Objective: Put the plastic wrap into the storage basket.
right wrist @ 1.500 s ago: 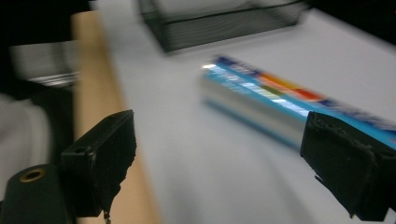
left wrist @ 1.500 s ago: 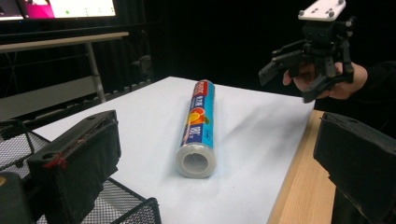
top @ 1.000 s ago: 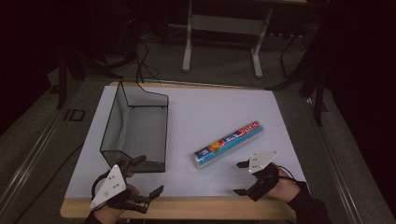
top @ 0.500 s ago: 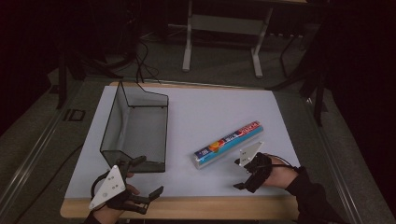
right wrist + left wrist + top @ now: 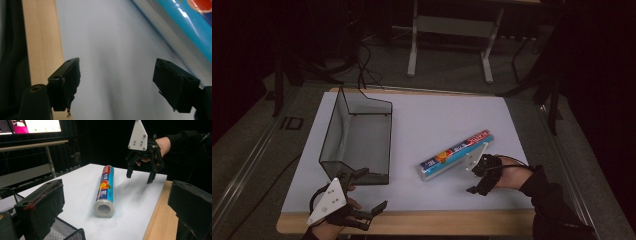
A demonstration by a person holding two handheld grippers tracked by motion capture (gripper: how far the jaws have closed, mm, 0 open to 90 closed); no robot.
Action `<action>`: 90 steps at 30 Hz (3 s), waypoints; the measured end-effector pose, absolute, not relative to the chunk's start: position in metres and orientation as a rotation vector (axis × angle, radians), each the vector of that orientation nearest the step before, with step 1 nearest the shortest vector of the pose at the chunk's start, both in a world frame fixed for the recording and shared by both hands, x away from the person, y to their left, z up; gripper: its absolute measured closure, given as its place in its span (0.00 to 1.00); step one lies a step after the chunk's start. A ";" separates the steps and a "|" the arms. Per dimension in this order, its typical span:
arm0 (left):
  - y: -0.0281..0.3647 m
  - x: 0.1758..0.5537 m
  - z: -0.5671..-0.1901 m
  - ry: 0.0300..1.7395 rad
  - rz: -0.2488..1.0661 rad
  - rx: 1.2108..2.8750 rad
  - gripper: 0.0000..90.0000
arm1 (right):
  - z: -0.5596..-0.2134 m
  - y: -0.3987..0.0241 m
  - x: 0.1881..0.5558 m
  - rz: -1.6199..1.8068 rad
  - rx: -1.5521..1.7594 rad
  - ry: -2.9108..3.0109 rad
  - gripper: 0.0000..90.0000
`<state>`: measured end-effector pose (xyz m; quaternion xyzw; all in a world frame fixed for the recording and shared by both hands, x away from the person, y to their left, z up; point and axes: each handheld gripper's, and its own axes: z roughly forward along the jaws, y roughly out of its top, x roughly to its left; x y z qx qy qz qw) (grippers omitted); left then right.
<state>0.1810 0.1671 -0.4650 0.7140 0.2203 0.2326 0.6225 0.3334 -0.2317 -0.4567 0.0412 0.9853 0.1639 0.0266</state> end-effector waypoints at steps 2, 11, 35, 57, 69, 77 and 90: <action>0.167 0.181 -0.465 0.507 0.533 1.640 0.01 | -0.454 -0.231 0.336 0.492 0.117 3.033 0.27; 0.169 0.177 -0.466 0.513 0.532 1.644 0.01 | -0.446 -0.220 0.354 0.385 0.074 3.001 0.29; 0.178 0.166 -0.468 0.556 0.550 1.640 0.01 | -0.438 -0.186 0.407 0.225 -0.008 2.920 0.20; 0.177 0.166 -0.470 0.557 0.533 1.652 0.01 | -0.489 -0.158 0.417 0.034 -0.193 2.906 0.16; 0.178 0.166 -0.470 0.558 0.530 1.654 0.01 | -0.504 -0.156 0.419 0.031 -0.274 2.933 0.21; 0.178 0.167 -0.470 0.559 0.533 1.650 0.01 | -0.500 -0.156 0.419 0.072 -0.236 2.924 0.25; 0.178 0.165 -0.468 0.549 0.538 1.644 0.01 | -0.484 -0.151 0.447 0.219 0.244 2.872 0.31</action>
